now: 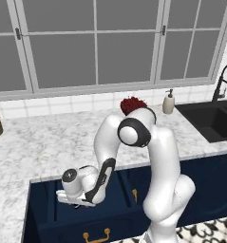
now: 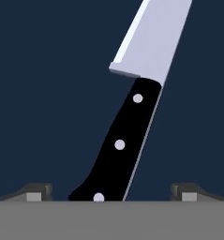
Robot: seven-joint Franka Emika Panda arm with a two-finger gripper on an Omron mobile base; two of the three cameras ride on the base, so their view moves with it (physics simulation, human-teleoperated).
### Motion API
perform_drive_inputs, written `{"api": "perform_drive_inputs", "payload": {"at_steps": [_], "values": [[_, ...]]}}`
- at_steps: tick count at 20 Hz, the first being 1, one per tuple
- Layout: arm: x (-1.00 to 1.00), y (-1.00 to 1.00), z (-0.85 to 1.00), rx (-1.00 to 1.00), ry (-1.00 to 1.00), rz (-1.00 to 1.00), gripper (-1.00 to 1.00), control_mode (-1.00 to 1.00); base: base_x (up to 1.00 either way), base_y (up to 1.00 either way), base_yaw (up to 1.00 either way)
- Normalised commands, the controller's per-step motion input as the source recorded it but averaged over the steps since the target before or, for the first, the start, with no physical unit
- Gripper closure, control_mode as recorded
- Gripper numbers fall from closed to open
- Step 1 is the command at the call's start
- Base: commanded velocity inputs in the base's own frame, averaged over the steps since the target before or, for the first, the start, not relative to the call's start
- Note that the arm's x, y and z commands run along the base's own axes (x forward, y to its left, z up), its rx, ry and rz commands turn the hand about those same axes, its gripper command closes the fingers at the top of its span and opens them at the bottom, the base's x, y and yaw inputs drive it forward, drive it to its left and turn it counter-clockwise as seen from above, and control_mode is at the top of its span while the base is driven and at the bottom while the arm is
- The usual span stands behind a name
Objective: Pick up the knife from the drawer and place it on the cutting board. Then place the meat from the plate to the cutting board.
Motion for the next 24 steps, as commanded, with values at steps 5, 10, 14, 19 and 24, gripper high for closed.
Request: {"api": "perform_drive_inputs", "payload": {"at_steps": [5, 10, 14, 19, 24], "values": [[0.44, 0.0, 0.0, 0.07, 0.01, 0.0, -1.0, -1.0, 0.0, 0.0, 0.0], [0.46, 0.05, -0.25, 0.01, 0.0, 0.0, -1.0, -1.0, 0.0, 0.0, 0.0], [0.23, 0.25, -0.75, 0.0, 0.04, 0.0, -1.0, -1.0, 0.0, 0.0, 0.0], [-0.23, 0.32, -0.94, -0.01, 0.11, 0.0, 1.0, -1.0, 0.0, 0.0, 0.0], [-0.71, 0.33, -0.42, -0.06, 0.11, 0.0, 1.0, -1.0, 0.0, 0.0, 0.0]]}}
